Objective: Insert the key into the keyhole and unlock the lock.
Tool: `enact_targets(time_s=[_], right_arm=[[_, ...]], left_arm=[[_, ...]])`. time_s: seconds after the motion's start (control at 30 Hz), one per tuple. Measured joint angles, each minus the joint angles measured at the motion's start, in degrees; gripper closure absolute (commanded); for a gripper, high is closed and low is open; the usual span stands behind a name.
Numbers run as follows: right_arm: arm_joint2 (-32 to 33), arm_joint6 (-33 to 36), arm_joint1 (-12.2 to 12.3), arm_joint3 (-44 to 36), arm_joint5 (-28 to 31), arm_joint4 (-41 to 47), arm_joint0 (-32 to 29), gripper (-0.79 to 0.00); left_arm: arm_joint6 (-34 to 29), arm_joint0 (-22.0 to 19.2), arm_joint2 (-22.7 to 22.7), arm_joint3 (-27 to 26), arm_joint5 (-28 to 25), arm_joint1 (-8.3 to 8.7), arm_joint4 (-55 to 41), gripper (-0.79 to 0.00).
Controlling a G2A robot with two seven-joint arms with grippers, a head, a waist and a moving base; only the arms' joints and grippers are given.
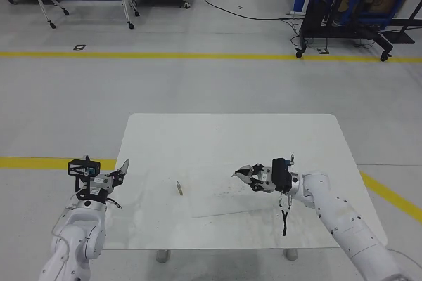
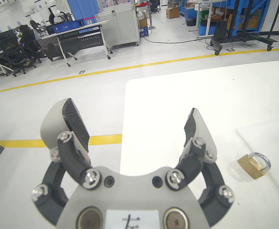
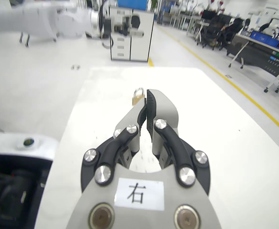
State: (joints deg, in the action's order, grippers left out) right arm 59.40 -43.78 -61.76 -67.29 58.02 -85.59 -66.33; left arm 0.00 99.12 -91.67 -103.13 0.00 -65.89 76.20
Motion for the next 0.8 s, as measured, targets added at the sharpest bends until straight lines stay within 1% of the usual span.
enact_targets(time_s=[0.03,0.07,0.3,0.33,0.37,0.4,0.47,0.5,0.53,0.6,0.63,0.7,0.73,0.8], right_arm=[[-1.41,-2.42,0.22,1.83,-0.02,0.98,0.96,0.000],[-1.88,-3.19,0.32,2.48,-0.02,1.34,1.31,0.000],[-1.83,-2.49,0.33,2.43,-0.02,1.23,1.33,0.000],[-1.83,-2.50,0.33,2.44,-0.02,1.23,1.33,0.000],[-1.86,-2.44,0.31,2.31,-0.09,1.36,1.26,0.000],[-2.01,-2.28,0.22,2.14,-0.17,2.03,1.10,0.000],[-3.64,-0.68,-0.31,3.22,-0.05,6.28,1.28,0.000],[-4.82,0.26,-0.64,3.89,-0.02,9.01,1.84,0.000],[-7.01,0.78,-1.17,4.33,-0.01,13.20,2.67,0.000],[-11.14,1.06,-1.90,5.06,-0.01,19.90,4.28,0.000],[-14.02,1.52,-2.30,5.83,-0.01,24.15,5.61,0.000],[-18.18,2.14,-2.79,6.92,-0.01,30.05,7.65,0.000],[-20.73,2.38,-3.01,7.63,-0.02,33.55,8.92,0.000],[-24.14,2.37,-3.23,8.43,-0.02,38.09,10.50,0.000]], left_arm=[[0.00,0.00,0.00,0.00,0.00,0.00,0.00,-0.785],[0.00,0.00,0.00,0.00,0.00,0.00,0.00,-0.785],[0.09,0.02,0.09,-0.08,-0.09,-0.01,-0.10,-0.785],[0.75,0.17,0.47,-0.38,-1.09,-0.08,-1.08,-0.785],[1.31,0.24,0.61,-0.40,-2.93,-0.10,-2.92,-0.785],[1.38,0.04,0.46,-0.13,-5.85,-0.06,-5.76,-0.785],[-1.10,-1.83,0.57,0.71,-15.11,0.14,-13.73,-0.785],[-2.82,-3.08,0.89,1.18,-19.26,0.22,-17.15,-0.785],[-5.52,-5.00,1.66,1.97,-24.50,0.32,-21.55,-0.785],[-10.39,-8.26,3.47,3.26,-31.44,0.45,-27.98,-0.785],[-14.18,-10.57,4.95,4.15,-35.32,0.52,-32.19,-0.785],[-20.42,-13.92,7.71,5.36,-40.02,0.60,-39.18,-0.785],[-24.92,-16.19,9.72,6.09,-42.18,0.66,-44.37,-0.785],[-31.74,-19.67,12.76,7.14,-43.77,0.74,-52.37,-0.785]])
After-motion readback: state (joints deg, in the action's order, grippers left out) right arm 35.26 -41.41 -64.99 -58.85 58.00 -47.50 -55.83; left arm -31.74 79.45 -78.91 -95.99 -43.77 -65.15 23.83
